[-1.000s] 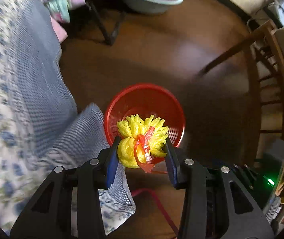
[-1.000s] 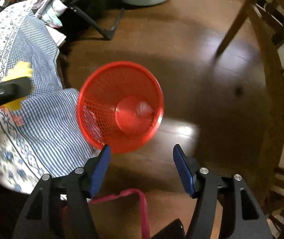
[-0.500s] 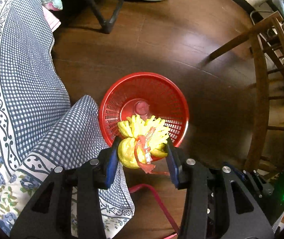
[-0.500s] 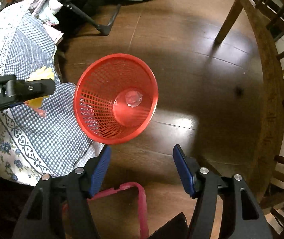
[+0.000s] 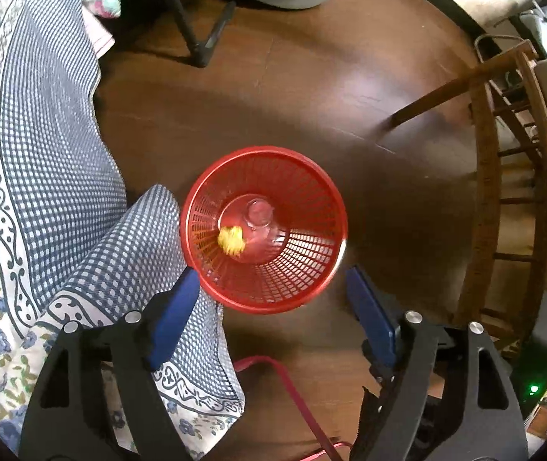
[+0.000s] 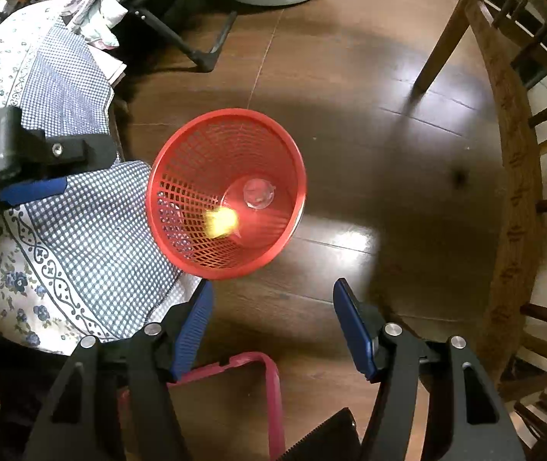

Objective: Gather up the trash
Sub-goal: 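Open the left tool to drop the yellow wrapper into the wastebasket, then swing both tools back toward the bed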

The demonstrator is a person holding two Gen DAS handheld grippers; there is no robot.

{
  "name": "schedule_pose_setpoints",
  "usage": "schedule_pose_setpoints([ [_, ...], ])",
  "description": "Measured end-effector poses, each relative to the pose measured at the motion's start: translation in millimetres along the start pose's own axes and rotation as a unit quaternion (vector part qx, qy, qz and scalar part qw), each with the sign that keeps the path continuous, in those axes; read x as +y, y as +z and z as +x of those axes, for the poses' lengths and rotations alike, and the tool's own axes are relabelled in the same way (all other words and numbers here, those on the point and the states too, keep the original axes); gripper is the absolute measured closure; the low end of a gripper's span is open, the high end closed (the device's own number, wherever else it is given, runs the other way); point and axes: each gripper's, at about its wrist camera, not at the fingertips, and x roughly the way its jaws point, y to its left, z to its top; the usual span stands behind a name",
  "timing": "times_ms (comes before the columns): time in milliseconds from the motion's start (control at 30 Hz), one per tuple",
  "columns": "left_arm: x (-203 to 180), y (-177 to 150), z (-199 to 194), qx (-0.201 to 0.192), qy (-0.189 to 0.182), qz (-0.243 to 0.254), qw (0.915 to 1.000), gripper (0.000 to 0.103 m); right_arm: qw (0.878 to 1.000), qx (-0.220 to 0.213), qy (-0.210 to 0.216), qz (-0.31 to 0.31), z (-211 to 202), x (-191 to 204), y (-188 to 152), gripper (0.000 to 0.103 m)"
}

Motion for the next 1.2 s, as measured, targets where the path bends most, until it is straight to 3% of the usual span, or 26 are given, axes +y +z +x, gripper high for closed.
schedule_pose_setpoints([
  [167,-17.3,-3.9,-38.6,-0.049,-0.029,0.024,0.9981,0.026,1.0,-0.006,-0.004,-0.002,-10.6,-0.2,-1.2,0.039],
  [367,-22.2,-26.5,-124.7,-0.145,-0.054,0.037,0.9872,0.026,1.0,-0.023,-0.006,-0.003,-34.5,3.0,-3.2,0.039],
  [500,3.3,-53.9,-198.7,-0.226,-0.024,0.022,0.9735,0.012,0.998,-0.059,0.002,-0.025,-72.0,26.4,-2.3,0.039],
  [633,55.3,-82.9,-253.3,-0.284,0.017,0.009,0.9586,0.012,0.992,-0.1,0.018,-0.072,-116.3,72.8,-1.6,0.038],
  [833,179.0,-126.4,-325.4,-0.358,0.131,-0.077,0.9212,0.009,0.972,-0.156,0.064,-0.164,-179.1,180.2,-1.9,0.032],
  [967,273.0,-147.7,-363.2,-0.387,0.207,-0.173,0.8818,0.009,0.948,-0.184,0.102,-0.237,-209.7,276.1,-2.0,0.028],
  [1133,335.7,-176.7,-370.7,-0.391,0.236,-0.241,0.8564,0.009,0.909,-0.246,0.169,-0.291,-239.5,397.4,5.9,0.02],
  [1200,357.1,-191.9,-366.6,-0.395,0.226,-0.267,0.8492,0.009,0.897,-0.266,0.198,-0.293,-244.4,431.2,10.1,0.017],
])
